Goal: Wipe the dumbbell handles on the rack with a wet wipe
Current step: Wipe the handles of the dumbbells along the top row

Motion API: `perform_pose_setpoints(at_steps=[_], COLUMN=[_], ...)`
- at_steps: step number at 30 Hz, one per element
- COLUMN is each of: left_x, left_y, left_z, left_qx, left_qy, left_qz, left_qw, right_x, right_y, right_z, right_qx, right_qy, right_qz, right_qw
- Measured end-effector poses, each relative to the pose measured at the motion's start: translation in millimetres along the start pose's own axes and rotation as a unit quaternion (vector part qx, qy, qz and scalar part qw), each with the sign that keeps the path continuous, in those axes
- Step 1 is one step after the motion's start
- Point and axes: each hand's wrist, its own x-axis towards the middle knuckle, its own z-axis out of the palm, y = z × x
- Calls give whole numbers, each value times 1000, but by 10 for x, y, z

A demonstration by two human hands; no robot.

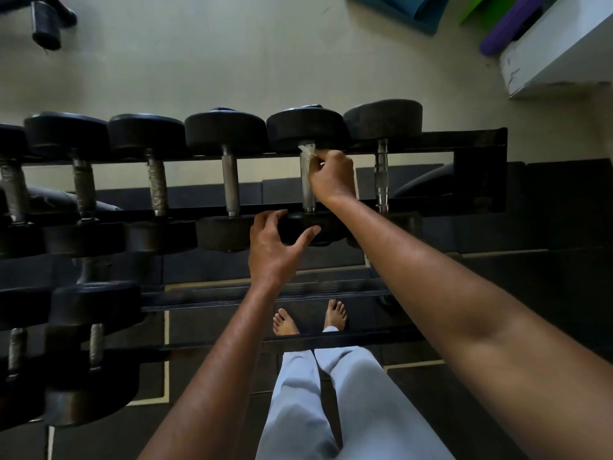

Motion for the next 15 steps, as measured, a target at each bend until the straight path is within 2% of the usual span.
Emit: perform_pose_setpoints(at_steps=[4,6,10,15], left_x=[-1,-9,-12,2], left_y=[-3,-5,-7,-31], left_z=[4,5,14,23], left_qx=[-2,-3,-4,-1], left_qy=[-4,-2,2,2], left_qz=[1,1,1,8], left_qw=[1000,1000,1000,1000], right_x=[-3,20,73,110], right_y=[87,116,79,-22], right_z=[0,4,-29,23], right_qx=[-59,-59,10,-10], right_qy=[-72,-52,1,46], right_qz=[-10,-23,-9,24], right_qw=[996,997,1000,999])
